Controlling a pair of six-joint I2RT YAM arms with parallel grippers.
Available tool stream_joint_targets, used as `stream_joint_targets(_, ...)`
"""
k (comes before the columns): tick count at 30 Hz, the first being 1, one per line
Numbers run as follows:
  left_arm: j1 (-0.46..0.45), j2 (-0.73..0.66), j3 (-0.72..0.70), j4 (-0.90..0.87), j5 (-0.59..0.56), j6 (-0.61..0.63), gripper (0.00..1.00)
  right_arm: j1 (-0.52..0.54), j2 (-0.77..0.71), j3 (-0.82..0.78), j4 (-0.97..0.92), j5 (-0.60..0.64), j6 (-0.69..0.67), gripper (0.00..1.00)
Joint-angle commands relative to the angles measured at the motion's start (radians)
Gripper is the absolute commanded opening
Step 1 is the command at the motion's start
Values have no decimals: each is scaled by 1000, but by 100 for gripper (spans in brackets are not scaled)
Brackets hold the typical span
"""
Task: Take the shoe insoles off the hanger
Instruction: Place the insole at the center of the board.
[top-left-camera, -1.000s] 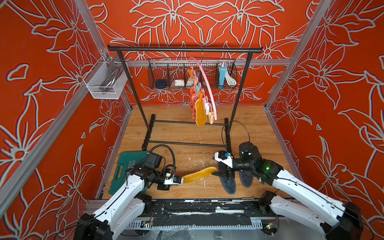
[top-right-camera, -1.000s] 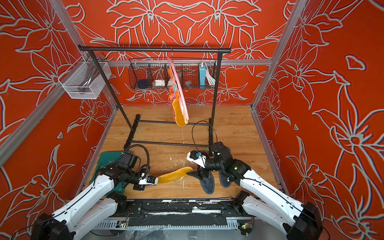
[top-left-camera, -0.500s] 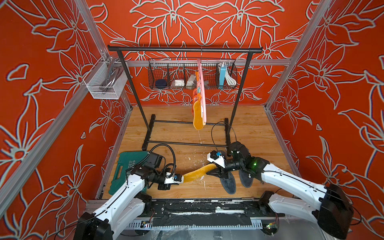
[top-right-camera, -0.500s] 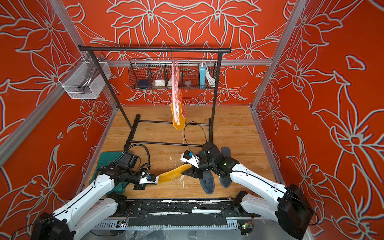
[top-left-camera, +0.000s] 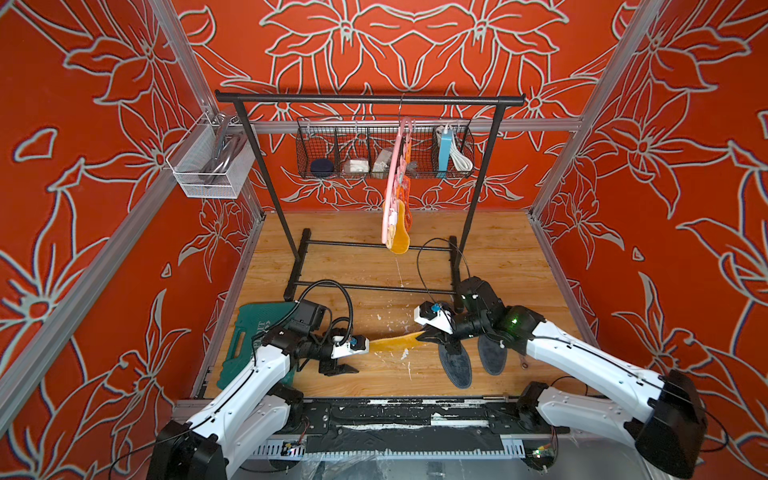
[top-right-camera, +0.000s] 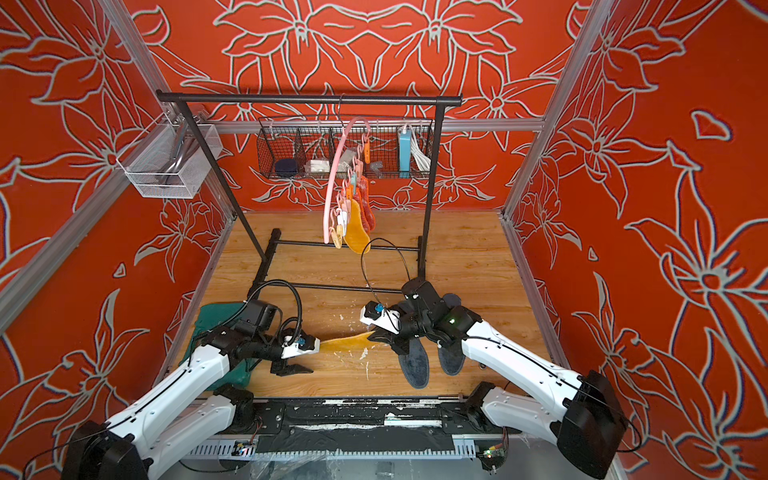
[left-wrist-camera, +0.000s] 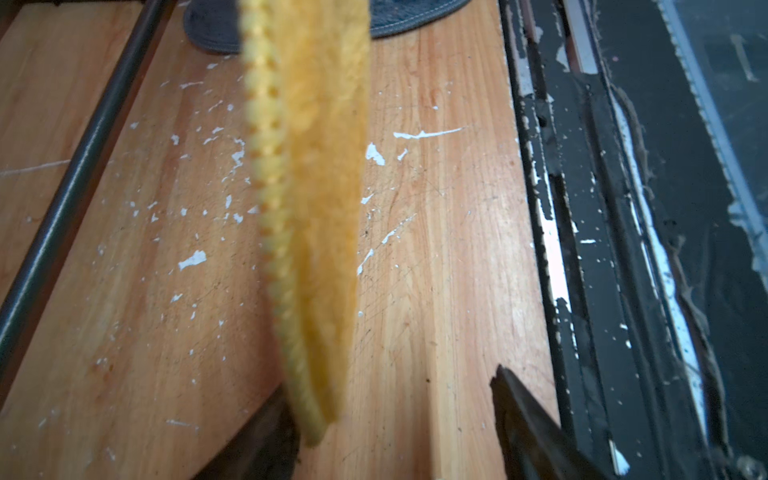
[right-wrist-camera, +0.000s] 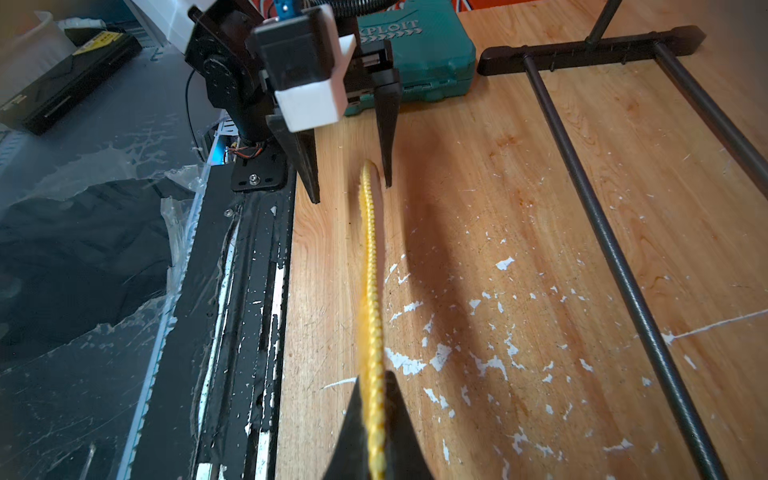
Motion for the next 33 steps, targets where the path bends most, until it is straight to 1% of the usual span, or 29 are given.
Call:
stream_joint_targets(1, 1, -16, 23, 29, -45, -74, 70, 10, -10, 83, -194, 86, -86, 0)
stream_joint_targets(4, 14, -26, 39, 73, -65, -168, 75, 14, 5, 171, -364, 177, -157, 0)
stream_joint_targets(7, 21, -25, 54, 118, -111, -246, 79, 29, 9, 243, -463, 263, -172, 0)
stream_joint_targets(9, 34, -20, 48, 167, -149, -298, 82, 44, 22, 324, -546, 274, -203, 0)
stream_joint_targets(11, 48, 0, 38, 232, -193, -342, 88, 57, 37, 395, -621, 286, -236, 0)
stream_joint_targets(12, 56, 13, 38, 257, -214, -385, 91, 67, 48, 424, -653, 299, -255, 0)
stream_joint_targets(15, 112, 52, 65, 298, -249, -479, 94, 116, 105, 512, -778, 375, -289, 0)
stream_joint_targets(17, 173, 64, 74, 332, -252, -546, 96, 152, 155, 579, -865, 430, -288, 0)
stream_joint_targets(20, 237, 70, 59, 392, -255, -611, 98, 176, 207, 629, -937, 485, -295, 0)
stream_joint_targets(23, 272, 62, 51, 450, -322, -687, 99, 177, 244, 655, -955, 503, -301, 0)
stream_joint_targets(27, 289, 64, 22, 572, -472, -770, 98, 177, 310, 673, -970, 483, -322, 0)
stream_joint_targets(30, 309, 88, 30, 566, -493, -788, 98, 183, 389, 686, -997, 433, -391, 0)
stream_joint_targets(33, 325, 93, 41, 569, -506, -810, 98, 184, 475, 714, -1021, 417, -410, 0)
